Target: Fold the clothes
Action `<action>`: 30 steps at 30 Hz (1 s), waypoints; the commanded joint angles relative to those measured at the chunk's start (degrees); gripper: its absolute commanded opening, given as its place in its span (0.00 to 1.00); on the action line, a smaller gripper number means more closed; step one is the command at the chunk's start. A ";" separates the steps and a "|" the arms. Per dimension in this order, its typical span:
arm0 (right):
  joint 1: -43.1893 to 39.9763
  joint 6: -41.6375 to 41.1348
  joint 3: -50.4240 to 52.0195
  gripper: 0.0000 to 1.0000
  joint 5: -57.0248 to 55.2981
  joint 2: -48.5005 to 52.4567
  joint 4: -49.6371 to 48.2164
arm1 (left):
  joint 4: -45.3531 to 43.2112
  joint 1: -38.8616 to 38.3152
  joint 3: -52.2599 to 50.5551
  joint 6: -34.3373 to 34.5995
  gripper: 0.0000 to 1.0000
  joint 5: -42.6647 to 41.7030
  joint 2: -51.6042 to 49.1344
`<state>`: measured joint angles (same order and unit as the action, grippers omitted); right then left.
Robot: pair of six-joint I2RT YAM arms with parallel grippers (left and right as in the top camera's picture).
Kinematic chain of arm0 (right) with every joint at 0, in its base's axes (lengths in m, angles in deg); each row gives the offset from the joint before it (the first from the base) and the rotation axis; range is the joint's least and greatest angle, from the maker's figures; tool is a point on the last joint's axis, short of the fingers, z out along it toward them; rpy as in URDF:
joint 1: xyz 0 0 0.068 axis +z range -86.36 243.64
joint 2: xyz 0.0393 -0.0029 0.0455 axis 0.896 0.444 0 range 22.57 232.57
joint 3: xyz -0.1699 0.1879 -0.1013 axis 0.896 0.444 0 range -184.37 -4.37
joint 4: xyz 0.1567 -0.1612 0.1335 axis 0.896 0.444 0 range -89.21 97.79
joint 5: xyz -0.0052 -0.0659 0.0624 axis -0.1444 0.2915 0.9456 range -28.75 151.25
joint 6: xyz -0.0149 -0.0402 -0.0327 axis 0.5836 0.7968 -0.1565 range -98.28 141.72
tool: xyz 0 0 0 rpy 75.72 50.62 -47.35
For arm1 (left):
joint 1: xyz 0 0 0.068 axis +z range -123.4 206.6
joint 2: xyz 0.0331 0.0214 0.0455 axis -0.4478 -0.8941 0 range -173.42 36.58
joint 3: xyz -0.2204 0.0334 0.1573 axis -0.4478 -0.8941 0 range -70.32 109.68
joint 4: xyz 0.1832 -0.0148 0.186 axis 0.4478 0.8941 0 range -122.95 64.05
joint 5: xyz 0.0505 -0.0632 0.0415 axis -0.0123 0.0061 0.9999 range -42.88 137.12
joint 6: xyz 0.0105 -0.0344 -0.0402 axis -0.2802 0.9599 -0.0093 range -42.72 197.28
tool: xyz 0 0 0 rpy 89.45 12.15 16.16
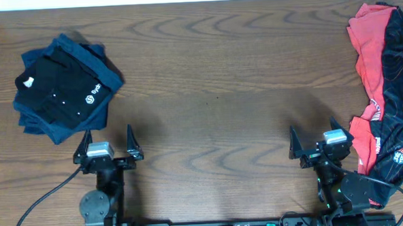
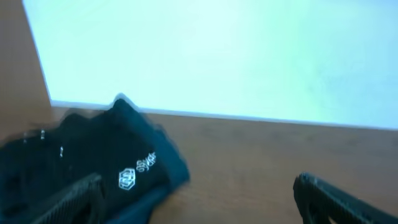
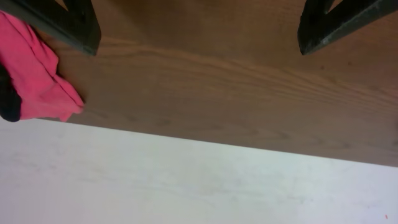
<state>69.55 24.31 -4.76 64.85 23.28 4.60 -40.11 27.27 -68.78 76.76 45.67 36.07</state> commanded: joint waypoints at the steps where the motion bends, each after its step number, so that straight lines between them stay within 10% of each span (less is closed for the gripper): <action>1: -0.33 0.50 0.07 0.99 -0.35 -0.22 0.22 | -0.22 -0.15 -1.31 -3.96 0.98 -2.25 0.42; 30: -0.33 0.50 0.07 0.99 -0.35 -0.22 0.22 | 10.86 -0.11 -1.31 -3.96 0.98 -2.84 0.22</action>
<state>69.55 24.31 -4.76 64.85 23.28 4.58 -31.87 27.27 -69.63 73.79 43.64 35.98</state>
